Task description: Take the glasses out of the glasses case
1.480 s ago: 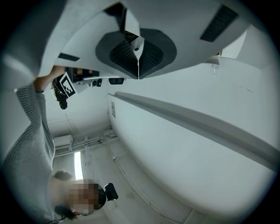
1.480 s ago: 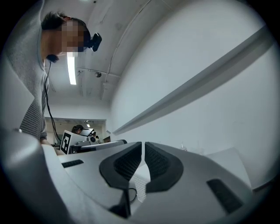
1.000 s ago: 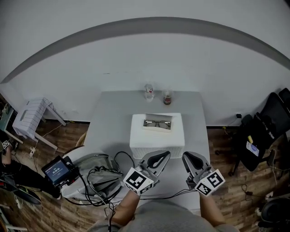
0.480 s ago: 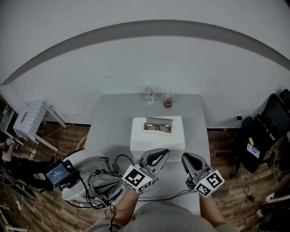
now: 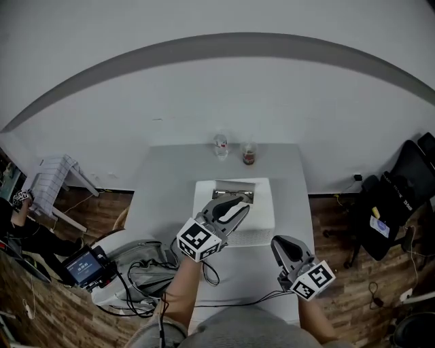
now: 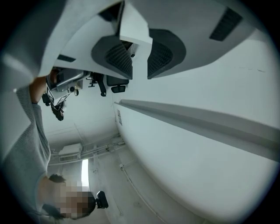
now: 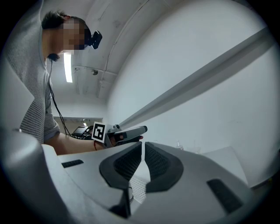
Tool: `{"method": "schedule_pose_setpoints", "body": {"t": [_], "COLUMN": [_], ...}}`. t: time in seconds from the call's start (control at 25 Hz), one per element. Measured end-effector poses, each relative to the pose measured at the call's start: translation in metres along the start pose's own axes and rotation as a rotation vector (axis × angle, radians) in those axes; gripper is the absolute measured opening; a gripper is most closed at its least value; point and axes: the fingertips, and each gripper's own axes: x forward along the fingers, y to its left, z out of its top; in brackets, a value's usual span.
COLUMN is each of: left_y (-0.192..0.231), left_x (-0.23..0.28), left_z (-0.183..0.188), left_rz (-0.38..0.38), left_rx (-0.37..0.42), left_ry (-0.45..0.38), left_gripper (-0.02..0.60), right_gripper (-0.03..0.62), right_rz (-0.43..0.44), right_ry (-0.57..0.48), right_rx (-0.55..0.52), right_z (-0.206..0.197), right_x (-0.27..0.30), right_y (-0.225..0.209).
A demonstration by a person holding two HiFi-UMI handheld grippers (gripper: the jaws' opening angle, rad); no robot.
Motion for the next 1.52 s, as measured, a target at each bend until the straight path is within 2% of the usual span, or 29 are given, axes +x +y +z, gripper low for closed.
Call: {"method": "schedule_pose_setpoints", "body": {"t": [0.16,0.44,0.6,0.72,0.96,1.24,1.4,1.52], "left_y": [0.013,0.039,0.056,0.065,0.076,0.084,0.088,0.085], "left_x": [0.012,0.025,0.029,0.033,0.047,0.064,0.062,0.061], "left_z": [-0.022,-0.075,-0.101,-0.12,-0.143,-0.159,-0.17,-0.177], "left_rz": [-0.061,-0.206,-0.243,-0.267,-0.33,-0.367,-0.397,-0.456], "left_rx": [0.095,0.226,0.295,0.336,0.36,0.335,0.334,0.327], "left_ry": [0.158,0.557,0.765,0.889,1.04,1.134,1.229,1.292], "left_gripper": [0.106,0.14,0.153,0.155,0.155,0.155,0.155,0.153], "right_gripper": [0.014,0.014,0.014,0.014,0.014,0.014,0.014,0.014], "right_rz": [-0.002,-0.009,-0.012,-0.011,-0.013,-0.007,0.019,0.037], "right_ry": [0.002,0.012,0.016,0.019,0.027,0.034,0.05,0.061], "right_rx": [0.006,0.02,0.029,0.033,0.048,0.067,0.075,0.082], "right_z": [-0.003,-0.011,-0.014,-0.016,-0.02,-0.026,-0.033,-0.039], "right_x": [-0.002,-0.005,-0.002,0.001,0.007,0.016,0.022,0.026], "right_y": [-0.003,-0.012,-0.015,-0.019,-0.027,-0.033,-0.03,-0.027]}}
